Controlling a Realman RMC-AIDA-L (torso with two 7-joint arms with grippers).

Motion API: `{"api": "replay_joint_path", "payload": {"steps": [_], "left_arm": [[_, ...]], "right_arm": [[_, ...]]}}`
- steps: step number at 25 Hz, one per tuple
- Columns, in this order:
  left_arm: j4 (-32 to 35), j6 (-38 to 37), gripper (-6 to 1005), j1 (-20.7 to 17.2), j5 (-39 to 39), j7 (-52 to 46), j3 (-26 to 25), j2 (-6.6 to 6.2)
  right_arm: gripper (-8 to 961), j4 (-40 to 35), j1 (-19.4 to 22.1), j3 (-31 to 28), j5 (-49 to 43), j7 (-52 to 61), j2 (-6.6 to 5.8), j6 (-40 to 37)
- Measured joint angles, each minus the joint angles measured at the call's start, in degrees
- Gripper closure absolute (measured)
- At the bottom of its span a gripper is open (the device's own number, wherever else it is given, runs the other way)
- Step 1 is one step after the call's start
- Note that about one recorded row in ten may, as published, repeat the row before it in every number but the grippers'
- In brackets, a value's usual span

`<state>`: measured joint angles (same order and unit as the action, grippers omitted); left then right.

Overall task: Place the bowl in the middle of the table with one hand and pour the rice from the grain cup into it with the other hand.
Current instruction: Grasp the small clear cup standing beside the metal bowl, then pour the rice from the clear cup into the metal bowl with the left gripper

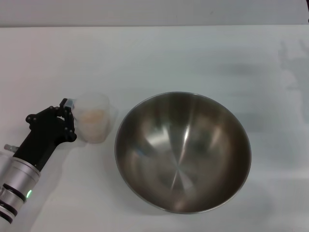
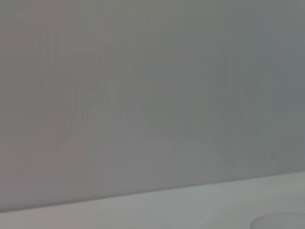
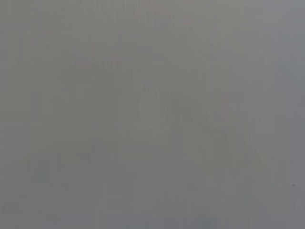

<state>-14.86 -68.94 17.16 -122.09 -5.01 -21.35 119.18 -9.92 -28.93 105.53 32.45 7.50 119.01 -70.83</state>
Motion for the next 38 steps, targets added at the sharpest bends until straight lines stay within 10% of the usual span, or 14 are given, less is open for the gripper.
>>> {"api": "replay_joint_path", "payload": {"steps": [12, 21, 38], "left_arm": [[-2.2, -12.3, 969, 2.0, 0.1, 16.8, -0.7, 0.00], [-2.1, -20.2, 970, 6.9, -0.2, 53.5, 7.8, -0.02], [-1.6, -23.1, 971, 8.8, -9.7, 90.6, 11.4, 0.00]], "right_arm": [[438, 0.3, -0.1, 0.0, 0.0, -0.2, 0.00, -0.1], [438, 0.1, -0.9, 0.0, 0.1, -2.2, -0.17, 0.0], [438, 0.3, -2.5, -2.8, -0.1, -4.8, -0.19, 3.6]]}}
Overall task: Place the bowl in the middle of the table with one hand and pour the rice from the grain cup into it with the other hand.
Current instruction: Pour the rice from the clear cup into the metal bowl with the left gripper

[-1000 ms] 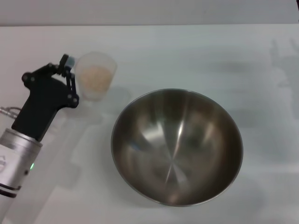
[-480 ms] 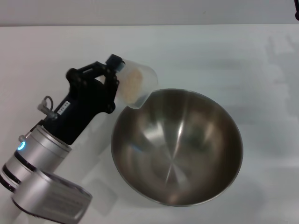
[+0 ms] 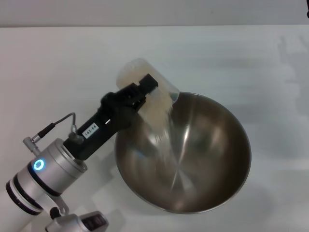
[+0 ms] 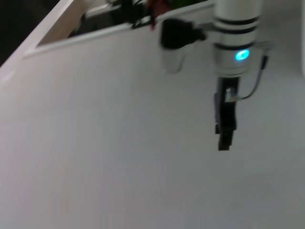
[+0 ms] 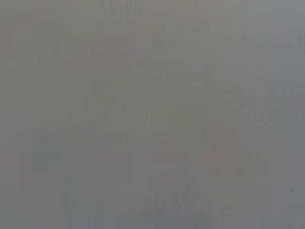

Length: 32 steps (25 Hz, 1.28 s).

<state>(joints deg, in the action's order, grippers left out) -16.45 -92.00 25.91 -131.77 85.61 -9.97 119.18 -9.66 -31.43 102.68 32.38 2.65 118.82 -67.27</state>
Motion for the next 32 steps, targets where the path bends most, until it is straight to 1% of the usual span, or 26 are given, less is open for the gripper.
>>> {"api": "replay_joint_path", "payload": {"steps": [2, 3, 9, 10, 14, 15, 19, 20, 23, 32], "left_arm": [[0.1, 0.3, 971, 0.2, -0.5, 1.8, 0.0, 0.00], [0.5, 1.5, 971, 0.5, -1.8, 7.4, 0.1, 0.00], [0.9, 1.9, 971, 0.7, -2.2, 9.9, 0.2, 0.00], [1.8, 2.1, 971, 0.9, -3.7, 15.1, 0.2, -0.02], [2.1, 2.1, 971, 0.9, -4.3, 16.9, 0.1, -0.06], [2.5, 2.2, 971, 1.1, -4.7, 20.1, 0.2, -0.08], [2.6, 2.3, 971, 1.3, -5.8, 23.2, 0.0, -0.14], [3.0, 2.5, 970, 1.6, -6.1, 25.3, -0.1, -0.16], [3.2, 2.6, 970, 1.9, -6.1, 27.2, -0.1, -0.19], [2.8, 2.5, 970, 1.9, -5.9, 27.6, 0.1, -0.28]], "right_arm": [[438, 0.0, 0.0, 0.0, 0.1, 0.0, 0.00, 0.1], [438, -0.1, -0.1, 0.0, 0.0, 0.0, 0.01, 0.1], [438, -0.3, -0.2, -0.1, -0.3, -0.5, 0.01, 0.2], [438, -0.4, -0.2, -0.1, -0.3, -1.3, 0.01, 0.2], [438, -0.4, -0.3, -0.1, -0.3, -2.2, 0.01, 0.2], [438, -0.3, -0.3, -0.1, -0.2, -2.3, 0.02, 0.3], [438, -0.2, -0.4, -0.1, 0.0, -2.4, 0.01, 0.7], [438, -0.3, -0.4, -0.1, 0.0, -2.7, 0.01, 0.9], [438, -0.3, -0.4, -0.1, 0.0, -2.9, 0.01, 0.9], [438, -0.1, -0.4, -0.1, 0.1, -2.9, 0.01, 0.9]]}}
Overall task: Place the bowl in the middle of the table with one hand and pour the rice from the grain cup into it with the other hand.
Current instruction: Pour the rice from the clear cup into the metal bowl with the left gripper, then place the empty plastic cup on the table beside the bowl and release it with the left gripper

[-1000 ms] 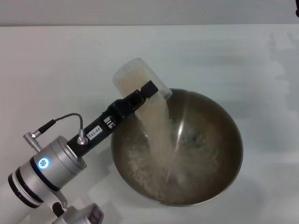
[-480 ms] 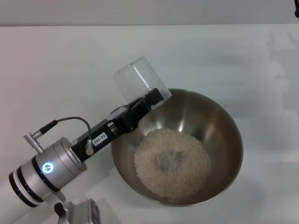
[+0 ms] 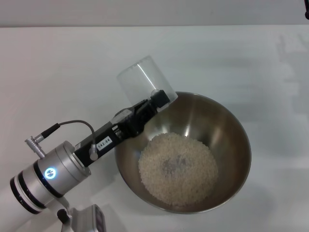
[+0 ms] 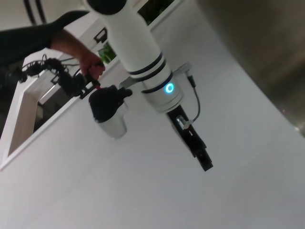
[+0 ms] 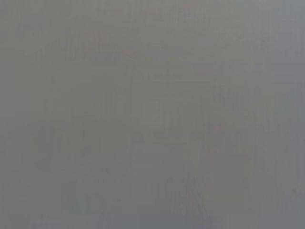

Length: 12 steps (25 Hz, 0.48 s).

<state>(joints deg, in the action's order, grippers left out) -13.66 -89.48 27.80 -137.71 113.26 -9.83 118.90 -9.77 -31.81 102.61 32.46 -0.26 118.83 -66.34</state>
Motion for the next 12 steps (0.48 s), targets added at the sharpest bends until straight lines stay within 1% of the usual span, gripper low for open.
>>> {"api": "replay_joint_path", "payload": {"steps": [3, 6, 7, 8, 9, 10, 11, 12], "left_arm": [[-1.6, 0.0, 970, -0.5, 0.5, -4.9, -1.2, -0.04], [-2.5, 0.0, 970, -1.5, 0.6, -18.1, -4.0, -0.10], [-2.5, 0.0, 970, -1.5, 0.6, -18.1, -4.0, -0.10], [-2.8, 0.0, 970, -2.0, 0.6, -22.5, -5.1, -0.02], [-2.8, 0.0, 970, -2.0, 0.6, -22.5, -5.1, -0.02], [-3.7, 0.1, 970, -3.1, 0.6, -31.6, -7.2, 0.06], [-5.6, 0.2, 970, -5.1, 0.6, -45.0, -10.2, 0.13], [-5.6, 0.2, 970, -5.1, 0.6, -45.0, -10.2, 0.13]], "right_arm": [[438, 0.0, 0.0, -0.1, 0.0, 0.0, -0.09, -0.2], [438, -0.4, 0.0, -0.1, 0.0, 0.0, -0.14, -0.6], [438, -0.4, 0.0, -0.1, 0.0, 0.0, -0.14, -0.6], [438, -0.6, 0.0, -0.1, 0.0, 0.0, -0.16, -0.7], [438, -0.6, 0.0, -0.1, 0.0, 0.0, -0.16, -0.7], [438, -0.8, 0.0, -0.1, 0.0, 0.0, -0.16, -0.7], [438, -1.0, 0.1, -0.1, 0.0, 0.0, -0.16, -0.8], [438, -1.0, 0.1, -0.1, 0.0, 0.0, -0.16, -0.8]]}}
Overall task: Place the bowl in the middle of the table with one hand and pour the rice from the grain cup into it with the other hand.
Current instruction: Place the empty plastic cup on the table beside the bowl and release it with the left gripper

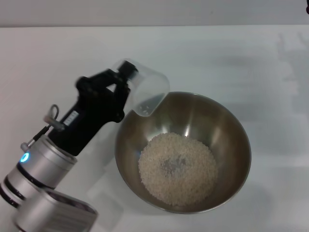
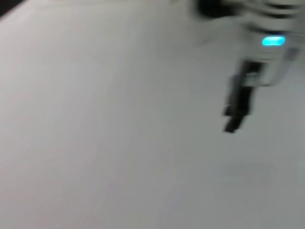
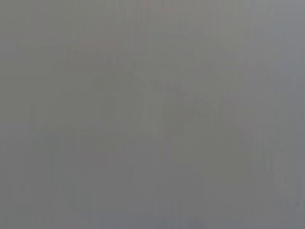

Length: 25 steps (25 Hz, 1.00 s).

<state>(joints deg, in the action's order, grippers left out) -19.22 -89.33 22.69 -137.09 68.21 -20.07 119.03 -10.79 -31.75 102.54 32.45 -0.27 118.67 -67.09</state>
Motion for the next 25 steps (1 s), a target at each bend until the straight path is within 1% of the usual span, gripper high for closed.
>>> {"api": "replay_joint_path", "payload": {"steps": [2, 3, 4, 5, 6, 7, 8, 9, 10, 12, 16, 21, 25], "left_arm": [[-0.9, 0.1, 970, -1.4, 0.0, -8.8, -2.2, 0.07], [-1.7, 1.0, 970, -2.6, 0.2, -17.1, -4.8, 0.14], [-2.6, 2.6, 970, -3.5, 0.7, -23.2, -6.8, 0.16], [-2.6, 2.6, 970, -3.5, 0.7, -23.2, -6.8, 0.16], [-3.6, 5.9, 970, -4.2, 2.2, -30.5, -9.1, 0.16], [-3.6, 5.9, 971, -4.2, 2.2, -30.5, -9.1, 0.16], [-3.8, 7.2, 971, -4.3, 3.2, -33.1, -9.6, 0.16], [-3.9, 10.3, 971, -4.3, 6.3, -39.8, -10.1, 0.15], [-3.9, 10.3, 971, -4.3, 6.3, -39.8, -10.1, 0.15], [-3.9, 13.0, 970, -4.1, 8.7, -44.3, -10.2, 0.15], [-3.9, 20.0, 970, -3.4, 13.8, -51.5, -10.7, 0.15], [-3.5, 25.7, 971, -2.1, 17.6, -55.0, -10.8, 0.14], [-3.2, 28.8, 962, -1.3, 18.5, -55.3, -10.8, 0.15]], "right_arm": [[438, -0.2, 0.0, 0.0, -0.1, 0.0, 0.04, 0.0], [438, -0.3, 0.0, 0.0, -0.2, 0.0, 0.06, 0.0], [438, -0.7, 0.1, 0.0, -0.3, 0.0, 0.13, -0.3], [438, -0.7, 0.1, 0.0, -0.3, 0.0, 0.13, -0.3], [438, -0.9, 0.2, 0.1, -0.4, 0.0, 0.16, -0.5], [438, -1.0, 0.2, 0.3, -0.4, 0.2, 0.18, -0.9], [438, -1.3, 0.3, 0.4, -0.4, 0.3, 0.22, -1.2], [438, -2.0, 0.6, 0.6, -0.4, 0.4, 0.33, -1.8], [438, -2.0, 0.6, 0.6, -0.4, 0.4, 0.33, -1.8], [438, -2.4, 0.8, 0.7, -0.5, 0.6, 0.38, -2.1], [438, -2.9, 0.8, 0.8, -0.5, 0.6, 0.48, -2.2], [438, -3.2, 0.9, 1.0, -0.5, 0.8, 0.60, -2.2], [438, -3.2, 0.9, 1.1, -0.5, 1.5, 0.60, -2.2]]}}
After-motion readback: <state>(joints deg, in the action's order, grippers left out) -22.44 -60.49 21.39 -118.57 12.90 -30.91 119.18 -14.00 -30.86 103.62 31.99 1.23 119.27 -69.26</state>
